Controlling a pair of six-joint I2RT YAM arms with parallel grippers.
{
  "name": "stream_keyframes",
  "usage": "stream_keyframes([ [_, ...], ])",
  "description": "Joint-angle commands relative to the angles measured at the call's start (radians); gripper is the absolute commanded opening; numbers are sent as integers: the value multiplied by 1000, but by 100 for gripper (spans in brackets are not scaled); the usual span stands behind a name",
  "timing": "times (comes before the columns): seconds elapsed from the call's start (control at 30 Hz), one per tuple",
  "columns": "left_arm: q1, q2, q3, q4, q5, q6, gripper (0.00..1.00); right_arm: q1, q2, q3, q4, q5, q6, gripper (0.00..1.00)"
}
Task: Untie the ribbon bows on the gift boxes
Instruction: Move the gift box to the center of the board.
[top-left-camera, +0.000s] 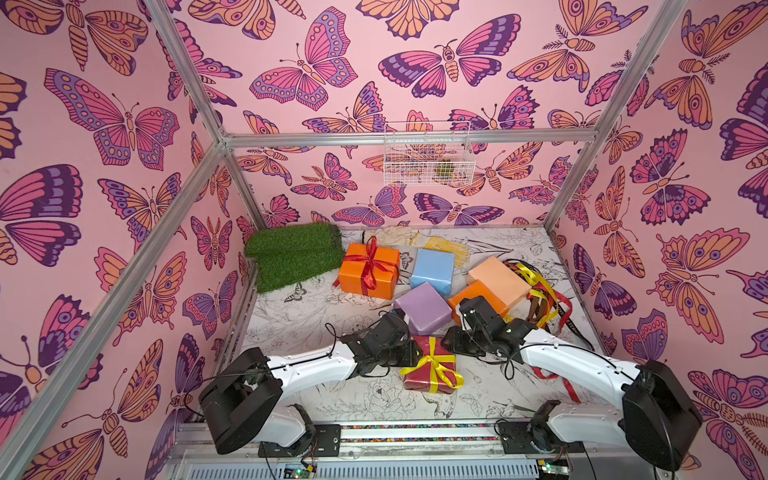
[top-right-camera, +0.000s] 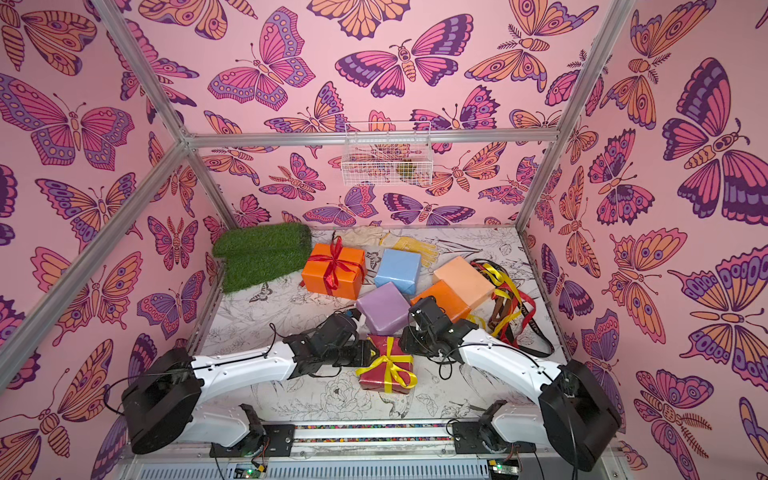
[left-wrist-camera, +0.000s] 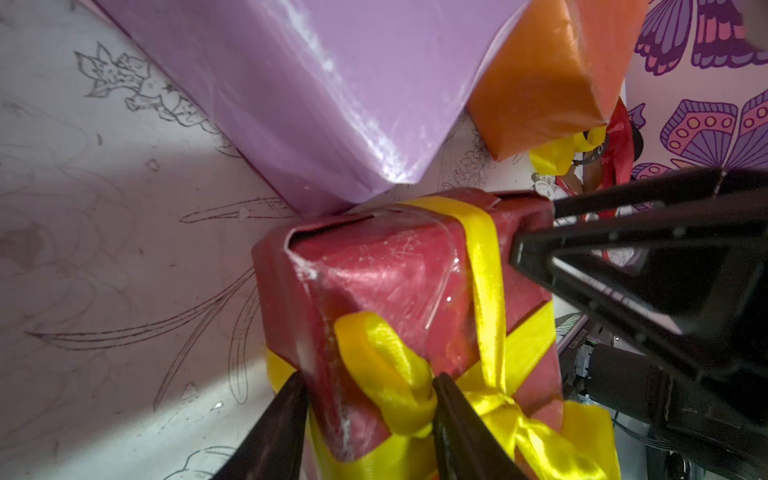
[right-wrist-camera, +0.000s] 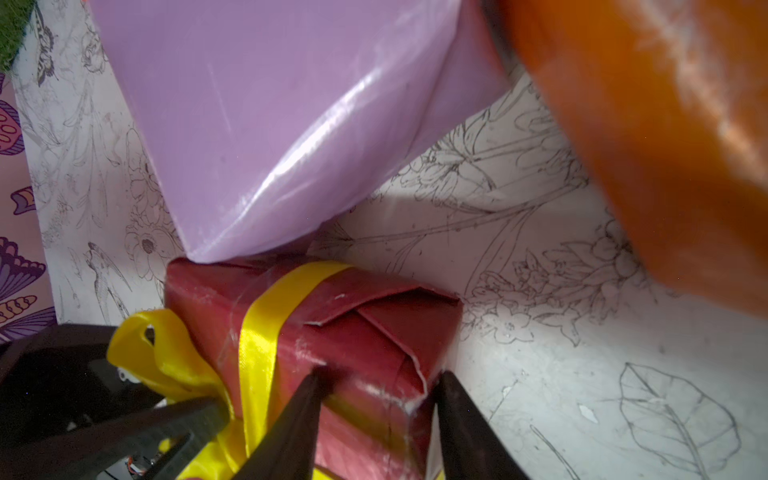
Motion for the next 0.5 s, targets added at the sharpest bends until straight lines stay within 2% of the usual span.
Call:
stream_keyframes([
  [0.0, -12, 3, 4, 0, 16, 13, 50, -26, 40, 84, -25, -41, -85, 47],
  [0.07, -12, -12, -2, 0, 0, 13, 50, -27, 51, 116, -63, -38, -120, 47],
  [0.13, -12, -35, -13, -1, -24, 13, 50, -26, 51, 155, -143, 15, -157, 46],
  [0.27, -1, -81, -37, -10, -63, 27, 50, -18, -17, 213, -309, 87, -235, 46],
  [0.47, 26, -80, -26, -12, -37, 53, 50, 0, -173, 211, -439, -36, -301, 45],
])
